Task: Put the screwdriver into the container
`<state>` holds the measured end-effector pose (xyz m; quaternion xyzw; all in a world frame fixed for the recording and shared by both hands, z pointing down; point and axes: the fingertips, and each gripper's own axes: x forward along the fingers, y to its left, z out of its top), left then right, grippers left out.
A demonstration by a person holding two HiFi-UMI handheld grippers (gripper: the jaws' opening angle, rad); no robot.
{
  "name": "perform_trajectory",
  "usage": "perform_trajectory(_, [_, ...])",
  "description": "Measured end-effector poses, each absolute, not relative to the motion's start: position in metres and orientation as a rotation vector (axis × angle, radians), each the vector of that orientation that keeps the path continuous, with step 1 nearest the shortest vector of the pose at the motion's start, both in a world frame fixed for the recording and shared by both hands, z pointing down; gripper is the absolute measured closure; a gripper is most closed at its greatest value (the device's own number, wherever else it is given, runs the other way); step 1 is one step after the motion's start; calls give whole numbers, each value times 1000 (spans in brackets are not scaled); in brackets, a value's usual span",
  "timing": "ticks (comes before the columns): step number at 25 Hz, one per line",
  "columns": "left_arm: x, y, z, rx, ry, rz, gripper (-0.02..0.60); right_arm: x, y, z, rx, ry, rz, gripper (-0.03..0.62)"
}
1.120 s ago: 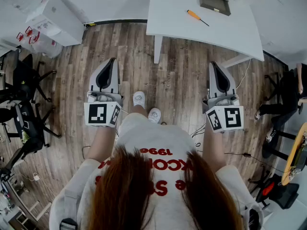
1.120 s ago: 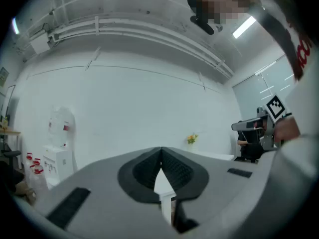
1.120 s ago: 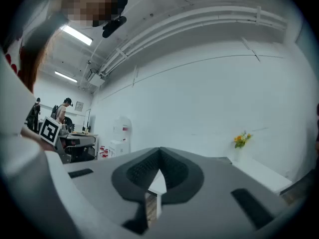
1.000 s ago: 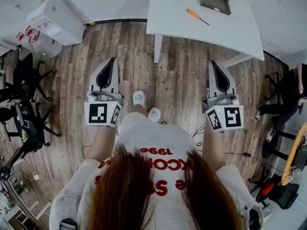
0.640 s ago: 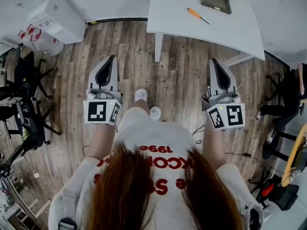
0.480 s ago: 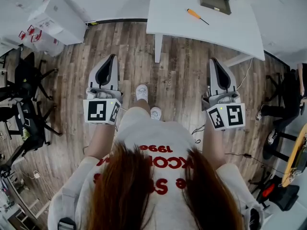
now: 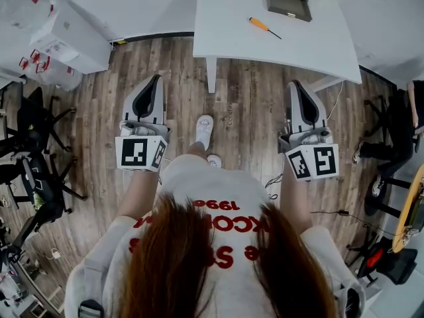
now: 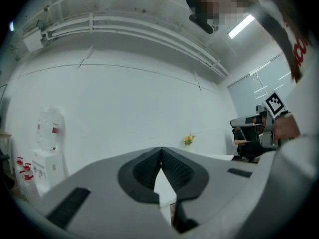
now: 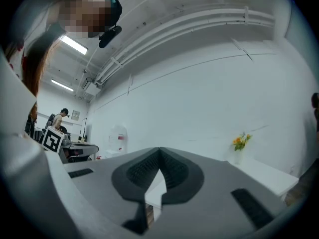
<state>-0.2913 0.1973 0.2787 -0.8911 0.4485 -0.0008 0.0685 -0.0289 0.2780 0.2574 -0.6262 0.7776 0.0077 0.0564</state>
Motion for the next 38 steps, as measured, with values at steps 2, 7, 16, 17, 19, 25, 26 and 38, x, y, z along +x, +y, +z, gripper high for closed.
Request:
perform_trajectory(2, [-283, 182, 280, -2696, 1337, -1, 574, -22, 267, 257, -1920, 2350, 25, 589])
perform_trajectory(7, [-265, 141, 281, -2728, 1296, 22, 574, -10, 235, 253, -1964, 2321, 34, 589])
perform_trajectory(16, [-244, 54, 279, -2767, 1242, 63, 574, -2, 161, 247, -2000, 2288, 36, 589])
perform_trajectory(17, [-243, 45, 279, -2771, 1233, 65, 574, -2, 153, 247, -2004, 2285, 37, 589])
perform_trajectory(19, [-240, 29, 278, -2777, 1216, 70, 574, -2, 140, 247, -2015, 2279, 38, 589])
perform_trajectory(25, [-230, -7, 277, -2797, 1170, 83, 574, 3, 112, 245, -2040, 2254, 44, 589])
perform_trajectory(26, [-229, -11, 277, -2800, 1161, 86, 574, 3, 109, 245, -2045, 2248, 44, 589])
perform_trajectory(38, [-228, -38, 285, -2837, 1139, 85, 574, 4, 88, 251, -2075, 2221, 9, 589])
